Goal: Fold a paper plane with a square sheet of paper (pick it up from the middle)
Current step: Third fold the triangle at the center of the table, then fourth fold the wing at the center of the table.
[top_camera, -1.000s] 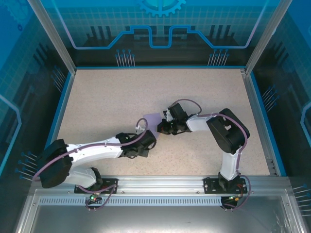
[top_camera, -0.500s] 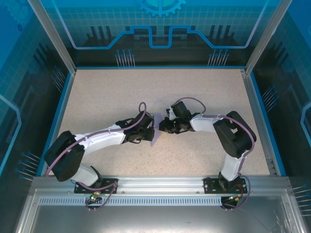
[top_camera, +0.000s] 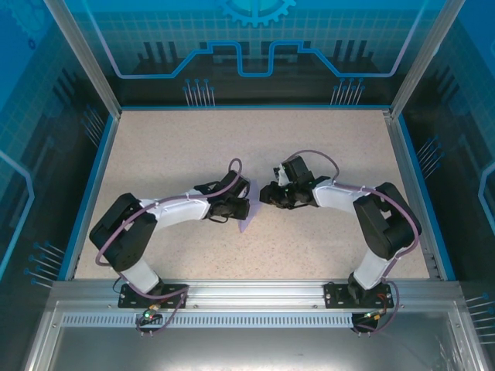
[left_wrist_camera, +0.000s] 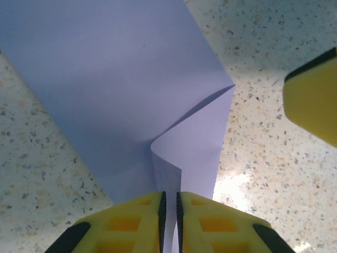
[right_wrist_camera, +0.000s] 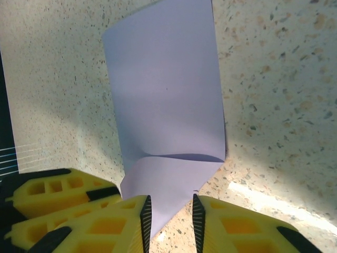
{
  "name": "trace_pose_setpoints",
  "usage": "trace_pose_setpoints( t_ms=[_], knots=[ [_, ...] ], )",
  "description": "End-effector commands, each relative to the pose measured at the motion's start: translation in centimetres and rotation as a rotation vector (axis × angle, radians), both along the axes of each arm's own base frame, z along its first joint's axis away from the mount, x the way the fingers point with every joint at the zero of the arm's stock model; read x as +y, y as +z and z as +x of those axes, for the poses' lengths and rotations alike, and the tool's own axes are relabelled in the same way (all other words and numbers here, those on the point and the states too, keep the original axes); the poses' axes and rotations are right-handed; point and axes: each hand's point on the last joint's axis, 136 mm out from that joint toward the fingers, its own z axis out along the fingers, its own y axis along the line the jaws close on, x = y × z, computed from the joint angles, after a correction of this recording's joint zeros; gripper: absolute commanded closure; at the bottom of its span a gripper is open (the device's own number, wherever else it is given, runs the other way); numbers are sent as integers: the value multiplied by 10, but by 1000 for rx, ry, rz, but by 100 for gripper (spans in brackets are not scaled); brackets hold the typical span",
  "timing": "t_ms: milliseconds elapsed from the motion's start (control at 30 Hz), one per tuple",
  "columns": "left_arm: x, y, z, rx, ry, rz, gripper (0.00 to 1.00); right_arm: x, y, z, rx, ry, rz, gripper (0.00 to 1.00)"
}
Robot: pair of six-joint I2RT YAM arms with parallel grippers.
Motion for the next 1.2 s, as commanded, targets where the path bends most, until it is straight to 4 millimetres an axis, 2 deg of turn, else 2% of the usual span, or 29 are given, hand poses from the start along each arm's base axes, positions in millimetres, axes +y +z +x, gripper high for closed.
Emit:
trace_pose_setpoints(
  t_ms=[0, 200, 433, 767, 1000, 1167],
  knots=[
    [10, -1, 8, -15, 6, 68, 83, -4, -15, -5, 46, 11, -11, 69],
    [25, 2, 9, -40, 35, 126, 79, 3, -26, 1, 65, 12, 2, 67],
    [23, -4, 8, -24, 28, 129, 77, 10, -30, 9, 76, 17, 15, 66],
    [30, 27, 8, -65, 38, 131, 71, 18, -26, 12, 76, 29, 50, 68],
    [25, 50, 5, -73, 53, 72, 65, 21, -18, 8, 66, 38, 66, 70],
    [21, 41, 6, -47, 37, 78, 65, 24, -17, 5, 66, 43, 73, 72]
  ],
)
